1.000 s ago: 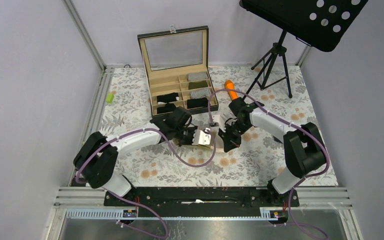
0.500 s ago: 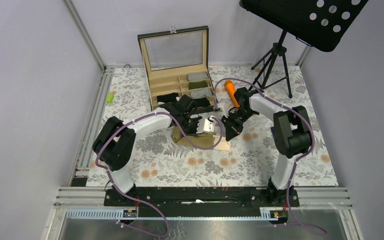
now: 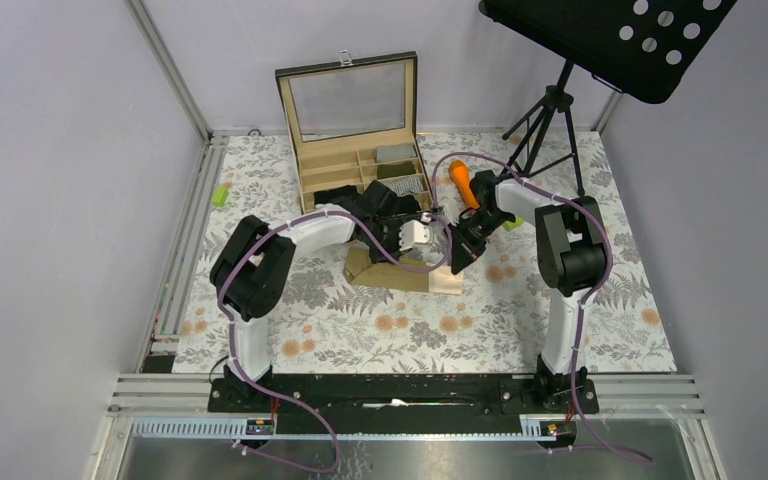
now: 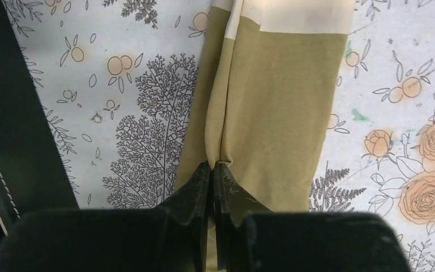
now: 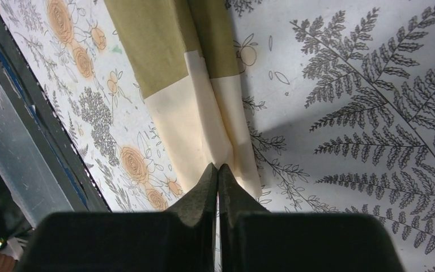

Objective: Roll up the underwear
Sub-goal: Fold the underwear at the center of the board.

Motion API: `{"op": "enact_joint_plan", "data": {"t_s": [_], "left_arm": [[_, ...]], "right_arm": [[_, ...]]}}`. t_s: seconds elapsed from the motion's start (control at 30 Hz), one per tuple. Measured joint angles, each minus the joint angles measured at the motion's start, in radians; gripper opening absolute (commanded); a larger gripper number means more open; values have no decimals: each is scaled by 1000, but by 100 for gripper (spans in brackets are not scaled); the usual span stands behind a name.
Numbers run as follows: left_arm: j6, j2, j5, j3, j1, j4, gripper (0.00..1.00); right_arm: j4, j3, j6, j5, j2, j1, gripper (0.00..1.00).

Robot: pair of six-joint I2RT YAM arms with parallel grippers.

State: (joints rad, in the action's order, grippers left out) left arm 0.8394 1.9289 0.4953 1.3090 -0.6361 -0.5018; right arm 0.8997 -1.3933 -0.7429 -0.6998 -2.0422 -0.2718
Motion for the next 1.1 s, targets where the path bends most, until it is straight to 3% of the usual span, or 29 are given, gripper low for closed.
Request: {"op": "enact_joint_plan", "data": {"t_s": [0.2, 0.3, 0.5, 0.67, 0.87, 1.1], "left_arm": [[-79, 17, -50, 8, 2, 33, 32], [-140, 16, -72, 21, 3, 47, 39], [-299, -57, -147, 18, 3, 135, 44], [-352, -220, -175, -62, 3, 203, 44], [-427, -271, -176, -159, 9, 183, 44], [-522, -271, -195, -226, 32, 110, 43]], "right_arm": [[-51, -1, 93, 13, -6, 3, 28], [-64, -13, 126, 46, 0, 8, 34], [-80, -16, 140, 76, 122, 28, 40], [-82, -15, 139, 79, 164, 31, 53], [-76, -25, 130, 87, 90, 29, 58], [-75, -51, 105, 113, -8, 8, 53]]}}
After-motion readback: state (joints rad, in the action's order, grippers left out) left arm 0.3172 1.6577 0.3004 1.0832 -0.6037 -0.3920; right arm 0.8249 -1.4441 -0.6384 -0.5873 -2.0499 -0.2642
